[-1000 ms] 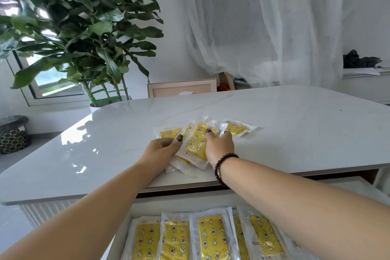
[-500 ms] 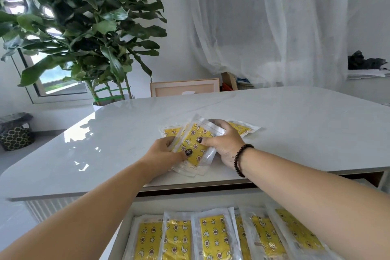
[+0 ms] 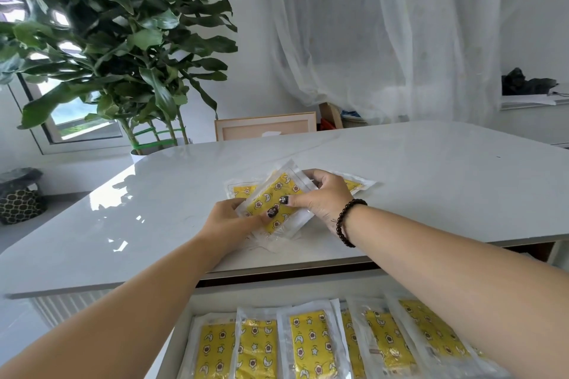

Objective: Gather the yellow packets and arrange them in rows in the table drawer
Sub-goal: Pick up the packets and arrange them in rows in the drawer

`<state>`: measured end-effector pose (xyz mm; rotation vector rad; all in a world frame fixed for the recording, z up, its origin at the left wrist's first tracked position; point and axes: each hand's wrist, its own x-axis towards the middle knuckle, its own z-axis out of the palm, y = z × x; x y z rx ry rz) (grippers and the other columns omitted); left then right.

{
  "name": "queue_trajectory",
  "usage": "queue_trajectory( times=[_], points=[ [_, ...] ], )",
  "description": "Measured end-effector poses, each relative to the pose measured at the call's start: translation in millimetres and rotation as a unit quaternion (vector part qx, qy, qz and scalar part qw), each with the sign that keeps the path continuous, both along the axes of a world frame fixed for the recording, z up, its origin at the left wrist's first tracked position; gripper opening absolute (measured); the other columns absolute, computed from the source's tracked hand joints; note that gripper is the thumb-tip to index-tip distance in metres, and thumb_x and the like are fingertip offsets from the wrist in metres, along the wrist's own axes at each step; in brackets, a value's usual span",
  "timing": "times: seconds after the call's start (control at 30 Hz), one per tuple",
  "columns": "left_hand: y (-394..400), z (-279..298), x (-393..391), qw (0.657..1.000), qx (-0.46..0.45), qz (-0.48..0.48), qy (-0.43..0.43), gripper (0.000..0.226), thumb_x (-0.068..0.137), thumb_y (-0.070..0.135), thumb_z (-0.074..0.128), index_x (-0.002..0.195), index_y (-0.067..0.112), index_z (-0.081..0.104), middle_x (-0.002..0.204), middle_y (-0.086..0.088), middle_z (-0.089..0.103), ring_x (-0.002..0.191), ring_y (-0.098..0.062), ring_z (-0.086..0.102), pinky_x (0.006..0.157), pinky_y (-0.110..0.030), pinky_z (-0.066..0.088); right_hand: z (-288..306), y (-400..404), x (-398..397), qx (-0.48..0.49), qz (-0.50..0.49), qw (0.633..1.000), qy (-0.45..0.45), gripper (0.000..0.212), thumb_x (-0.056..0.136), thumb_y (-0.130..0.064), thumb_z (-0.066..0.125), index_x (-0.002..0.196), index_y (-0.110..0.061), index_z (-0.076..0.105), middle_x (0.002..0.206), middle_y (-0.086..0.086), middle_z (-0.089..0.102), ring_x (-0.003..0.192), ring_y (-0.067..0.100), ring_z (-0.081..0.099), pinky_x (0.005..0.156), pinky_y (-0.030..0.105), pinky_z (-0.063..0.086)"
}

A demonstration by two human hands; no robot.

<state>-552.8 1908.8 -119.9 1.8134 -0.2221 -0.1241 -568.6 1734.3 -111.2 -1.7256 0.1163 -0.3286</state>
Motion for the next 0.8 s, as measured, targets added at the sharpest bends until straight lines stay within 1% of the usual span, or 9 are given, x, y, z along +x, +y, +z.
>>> queue_trajectory(
  times=[0.07,0.17,0.3,0.37,0.43,0.53,0.6,0.7,0.8],
  points=[
    [1,0,0,1.000,0.025,-0.010,-0.003,0.020,0.077,0.013,0.080,0.093,0.017,0.069,0.095,-0.009,0.074,0.087,-0.028,0.071,0.085,-0.039,0.057,4,-2,-2,-0.046,0.012,0.999,0.006,0.037,0.064,-0.005,0.084,0.096,-0.016,0.069,0.103,0.010,0.071,0.099,0.027,0.067,0.090,0.043,0.055],
    [3,-2,-1,0.999,0.038,-0.019,-0.021,0.024,0.077,0.010,0.079,0.098,0.015,0.069,0.098,-0.010,0.074,0.090,-0.027,0.070,0.085,-0.037,0.057,7,-6,-4,-0.099,0.023,0.995,0.006,0.022,0.072,-0.014,0.080,0.093,-0.008,0.073,0.099,0.014,0.073,0.097,0.029,0.068,0.090,0.044,0.054],
    [0,1,-4,0.993,0.095,-0.014,-0.070,0.024,0.076,0.009,0.079,0.095,0.019,0.069,0.091,-0.001,0.073,0.078,-0.015,0.067,0.070,-0.021,0.054,14,-11,-6,-0.212,0.027,0.977,-0.023,0.042,0.074,-0.030,0.079,0.093,0.006,0.067,0.097,0.025,0.069,0.084,0.037,0.066,0.084,0.049,0.053],
    [-2,6,-4,0.984,0.143,-0.020,-0.104,0.024,0.075,0.010,0.080,0.090,0.024,0.068,0.088,0.003,0.071,0.078,-0.015,0.066,0.069,-0.021,0.054,19,-17,-8,-0.283,0.036,0.958,-0.033,0.047,0.076,-0.031,0.076,0.092,0.011,0.061,0.078,0.018,0.064,0.070,0.032,0.057,0.068,0.040,0.051],
    [-3,14,-4,0.967,0.203,-0.038,-0.149,0.023,0.074,0.012,0.080,0.088,0.026,0.067,0.090,0.003,0.068,0.082,-0.019,0.065,0.074,-0.028,0.057,25,-21,-14,-0.365,0.038,0.929,-0.045,0.037,0.080,-0.029,0.073,0.095,0.002,0.059,0.073,0.005,0.051,0.066,0.019,0.048,0.057,0.027,0.038],
    [-7,24,-2,0.928,0.299,-0.058,-0.217,0.031,0.075,0.018,0.079,0.105,0.020,0.070,0.107,0.001,0.055,0.092,-0.019,0.057,0.077,-0.028,0.052,27,-24,-24,-0.439,0.055,0.891,-0.099,0.046,0.081,-0.022,0.072,0.123,-0.024,0.051,0.102,0.002,0.059,0.089,0.017,0.057,0.077,0.027,0.048],
    [-11,25,-3,0.905,0.335,-0.072,-0.250,0.029,0.076,0.019,0.076,0.104,0.017,0.071,0.110,0.000,0.050,0.096,-0.018,0.052,0.081,-0.025,0.047,25,-22,-27,-0.474,0.057,0.868,-0.133,0.046,0.080,-0.019,0.071,0.124,-0.024,0.056,0.114,0.001,0.060,0.104,0.017,0.056,0.092,0.034,0.047],
    [-14,23,-6,0.890,0.351,-0.090,-0.278,0.024,0.074,0.018,0.074,0.098,0.015,0.073,0.107,-0.001,0.050,0.089,-0.008,0.047,0.072,-0.012,0.041,25,-23,-29,-0.535,0.070,0.833,-0.125,0.027,0.085,-0.023,0.066,0.111,-0.019,0.063,0.109,0.000,0.063,0.102,0.019,0.056,0.093,0.037,0.045],
    [-14,21,-6,0.892,0.348,-0.077,-0.277,0.025,0.075,0.022,0.077,0.099,0.017,0.073,0.104,0.002,0.050,0.087,-0.010,0.048,0.067,-0.007,0.037,28,-26,-33,-0.541,0.099,0.829,-0.104,0.018,0.088,-0.023,0.063,0.105,-0.020,0.063,0.107,0.000,0.063,0.100,0.020,0.058,0.087,0.034,0.047]
  ],
)
